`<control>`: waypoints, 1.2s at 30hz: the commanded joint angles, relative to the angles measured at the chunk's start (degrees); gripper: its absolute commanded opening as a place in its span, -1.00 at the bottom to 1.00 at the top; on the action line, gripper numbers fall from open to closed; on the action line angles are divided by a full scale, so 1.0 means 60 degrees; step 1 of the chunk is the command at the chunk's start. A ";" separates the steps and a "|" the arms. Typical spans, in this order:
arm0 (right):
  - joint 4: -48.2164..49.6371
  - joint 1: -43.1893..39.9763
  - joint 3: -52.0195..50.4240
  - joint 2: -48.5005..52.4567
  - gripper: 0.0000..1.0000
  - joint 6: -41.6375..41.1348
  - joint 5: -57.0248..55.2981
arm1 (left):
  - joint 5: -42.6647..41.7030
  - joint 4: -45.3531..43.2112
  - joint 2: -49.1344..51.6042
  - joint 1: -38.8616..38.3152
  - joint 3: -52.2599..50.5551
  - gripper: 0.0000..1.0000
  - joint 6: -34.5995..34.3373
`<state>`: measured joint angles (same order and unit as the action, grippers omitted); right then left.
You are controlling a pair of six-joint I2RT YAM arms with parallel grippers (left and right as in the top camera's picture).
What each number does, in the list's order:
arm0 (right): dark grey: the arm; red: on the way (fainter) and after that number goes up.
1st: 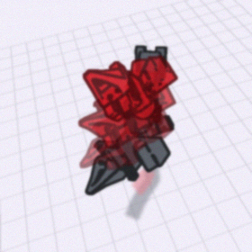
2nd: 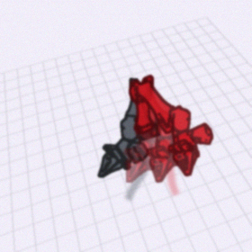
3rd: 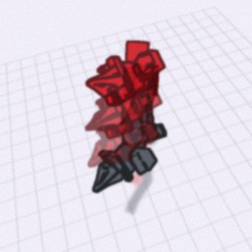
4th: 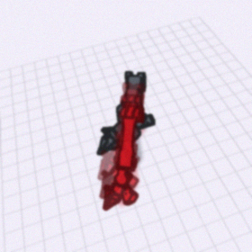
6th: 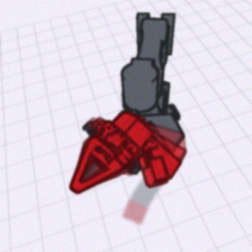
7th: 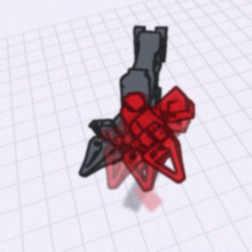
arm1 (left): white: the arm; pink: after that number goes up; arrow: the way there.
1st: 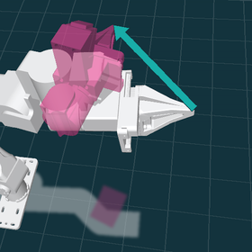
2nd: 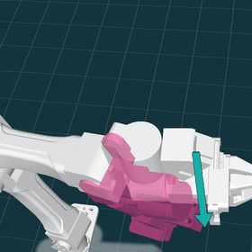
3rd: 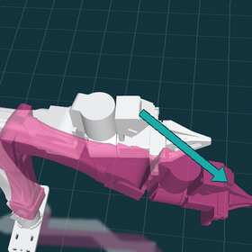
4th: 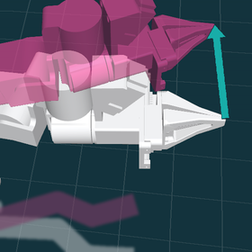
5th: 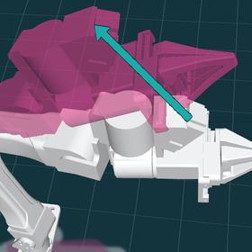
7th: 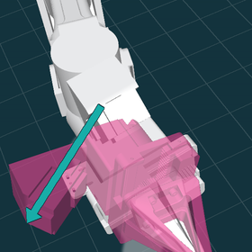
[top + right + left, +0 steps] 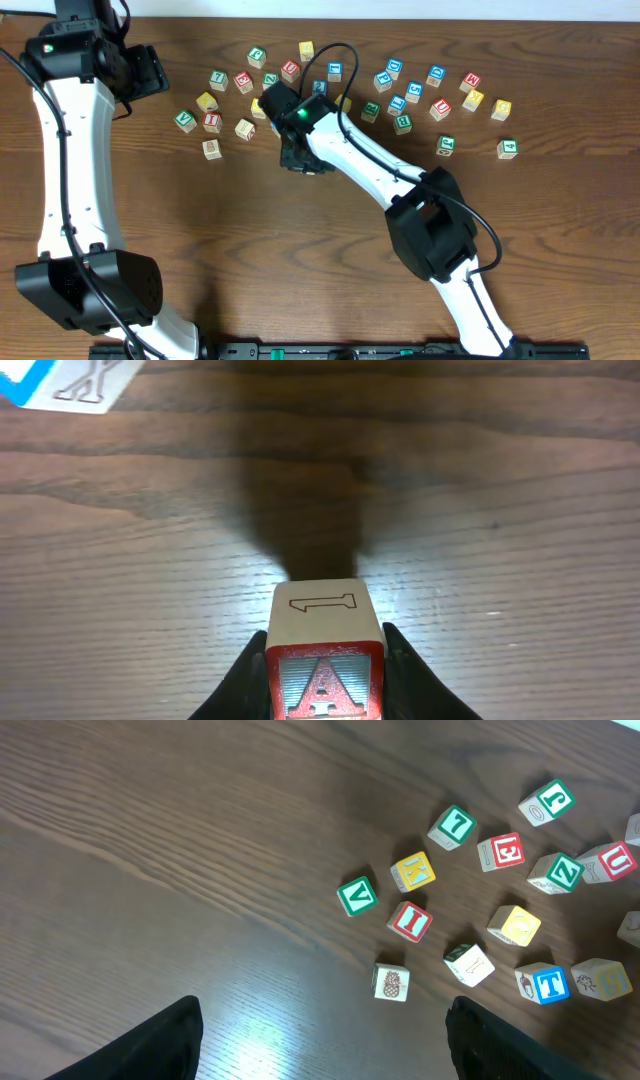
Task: Spell out AI2
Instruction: 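Carry the red A block toward the table center and lower it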
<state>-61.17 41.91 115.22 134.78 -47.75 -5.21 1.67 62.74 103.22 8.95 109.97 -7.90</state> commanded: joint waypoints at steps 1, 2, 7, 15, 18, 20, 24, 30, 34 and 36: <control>0.0091 0.0153 0.0025 0.0229 -0.59 -0.0178 -0.0302 | 0.0091 -0.0004 0.0076 0.0040 0.0102 0.54 -0.0095; 0.0095 0.0171 0.0025 0.0255 -0.59 -0.0178 -0.0324 | 0.0087 -0.0004 0.0076 0.0040 0.0102 0.54 -0.0091; 0.0102 0.0193 0.0025 0.0470 -0.59 -0.0175 -0.0331 | 0.0087 -0.0004 0.0076 0.0040 0.0102 0.54 -0.0091; 0.0076 0.0193 0.0029 0.0645 -0.53 -0.0055 -0.0324 | 0.0091 -0.0004 0.0076 0.0040 0.0102 0.54 -0.0091; 0.0055 0.0193 0.0029 0.0648 -0.41 -0.0033 -0.0288 | 0.0087 -0.0004 0.0076 0.0040 0.0102 0.54 -0.0091; 0.0011 0.0189 0.0058 0.0616 -0.24 0.0018 -0.0284 | 0.0091 -0.0004 0.0076 0.0040 0.0102 0.54 -0.0091; -0.0375 0.0117 0.0353 0.0590 -0.21 0.0510 -0.0288 | 0.0087 -0.0004 0.0080 0.0040 0.0102 0.54 -0.0091; -0.0455 0.0066 0.0685 0.0590 -0.21 0.1370 -0.0280 | 0.0091 -0.0004 0.0080 0.0040 0.0102 0.54 -0.0091; -0.0459 0.0058 0.0688 0.0590 -0.21 0.1705 -0.0022 | 0.0091 -0.0004 0.0080 0.0040 0.0102 0.54 -0.0091; -0.0459 0.0058 0.0688 0.0590 -0.23 0.1832 0.0004 | 0.0087 -0.0004 0.0084 0.0040 0.0102 0.54 -0.0091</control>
<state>-63.77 42.30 118.26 137.47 -40.05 -5.80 1.69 62.72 103.22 8.95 109.97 -7.90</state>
